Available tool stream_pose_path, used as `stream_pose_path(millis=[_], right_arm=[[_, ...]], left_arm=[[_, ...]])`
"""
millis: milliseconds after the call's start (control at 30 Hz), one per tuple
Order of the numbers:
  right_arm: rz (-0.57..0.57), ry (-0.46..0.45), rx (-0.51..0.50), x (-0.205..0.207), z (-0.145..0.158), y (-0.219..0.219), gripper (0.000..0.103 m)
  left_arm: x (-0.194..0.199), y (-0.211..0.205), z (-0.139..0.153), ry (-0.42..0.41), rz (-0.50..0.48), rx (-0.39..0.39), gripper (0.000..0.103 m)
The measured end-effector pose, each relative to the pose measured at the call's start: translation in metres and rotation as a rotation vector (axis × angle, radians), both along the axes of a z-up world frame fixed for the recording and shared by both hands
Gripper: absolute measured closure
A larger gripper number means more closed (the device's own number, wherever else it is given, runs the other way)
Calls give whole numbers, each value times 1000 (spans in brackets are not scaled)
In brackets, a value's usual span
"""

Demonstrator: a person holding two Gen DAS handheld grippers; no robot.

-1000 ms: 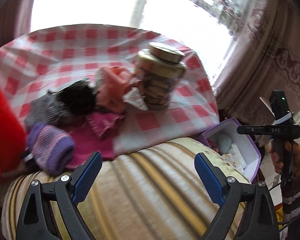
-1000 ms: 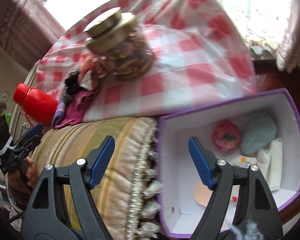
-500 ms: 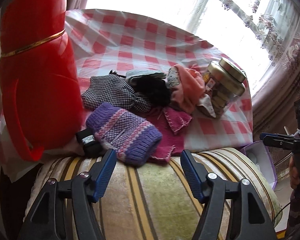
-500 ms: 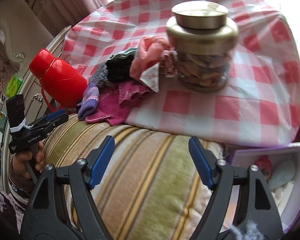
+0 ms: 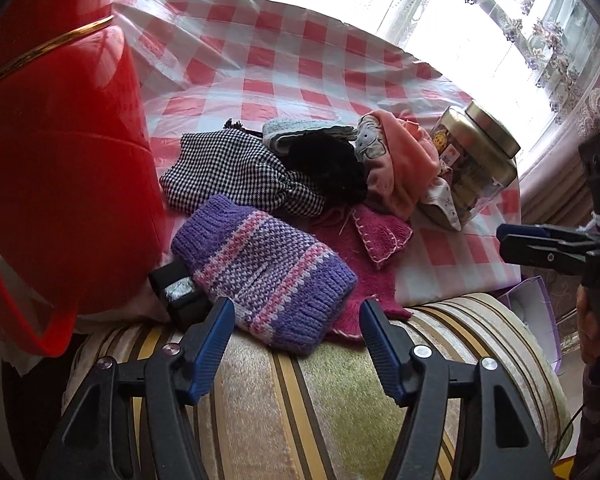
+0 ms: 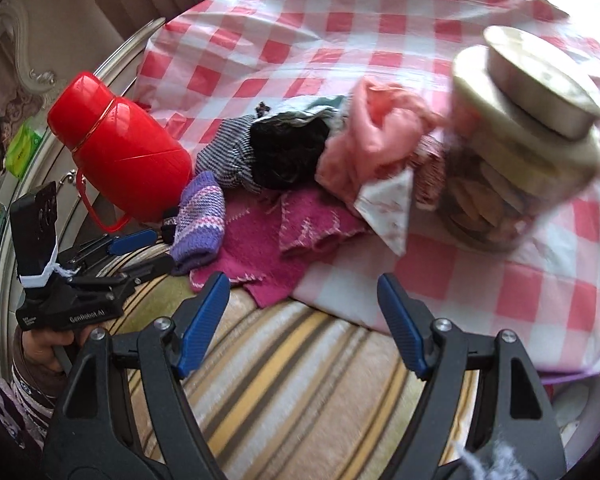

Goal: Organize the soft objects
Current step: 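Move both tools back over the pile of soft items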

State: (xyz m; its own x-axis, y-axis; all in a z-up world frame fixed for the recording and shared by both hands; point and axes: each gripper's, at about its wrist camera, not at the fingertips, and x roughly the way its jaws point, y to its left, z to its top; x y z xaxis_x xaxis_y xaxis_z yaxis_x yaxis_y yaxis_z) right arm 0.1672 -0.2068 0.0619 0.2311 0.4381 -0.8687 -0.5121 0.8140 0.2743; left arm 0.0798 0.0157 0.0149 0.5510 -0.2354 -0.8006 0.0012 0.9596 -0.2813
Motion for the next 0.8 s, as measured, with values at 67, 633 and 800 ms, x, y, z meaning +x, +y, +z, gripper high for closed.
stream_pose_path(millis=[67,633,800], right_arm=[[13,6,-4,4,-3,9,24],[21,68,2,31,-32,48,24],[-48,-2,-33,40,-25,42,24]], left_arm=[[4,-5,0,-3,-22,22,38],[21,-20,-21,29,-95,72,77],[15,-10,-14,-23,-84,-21,81]])
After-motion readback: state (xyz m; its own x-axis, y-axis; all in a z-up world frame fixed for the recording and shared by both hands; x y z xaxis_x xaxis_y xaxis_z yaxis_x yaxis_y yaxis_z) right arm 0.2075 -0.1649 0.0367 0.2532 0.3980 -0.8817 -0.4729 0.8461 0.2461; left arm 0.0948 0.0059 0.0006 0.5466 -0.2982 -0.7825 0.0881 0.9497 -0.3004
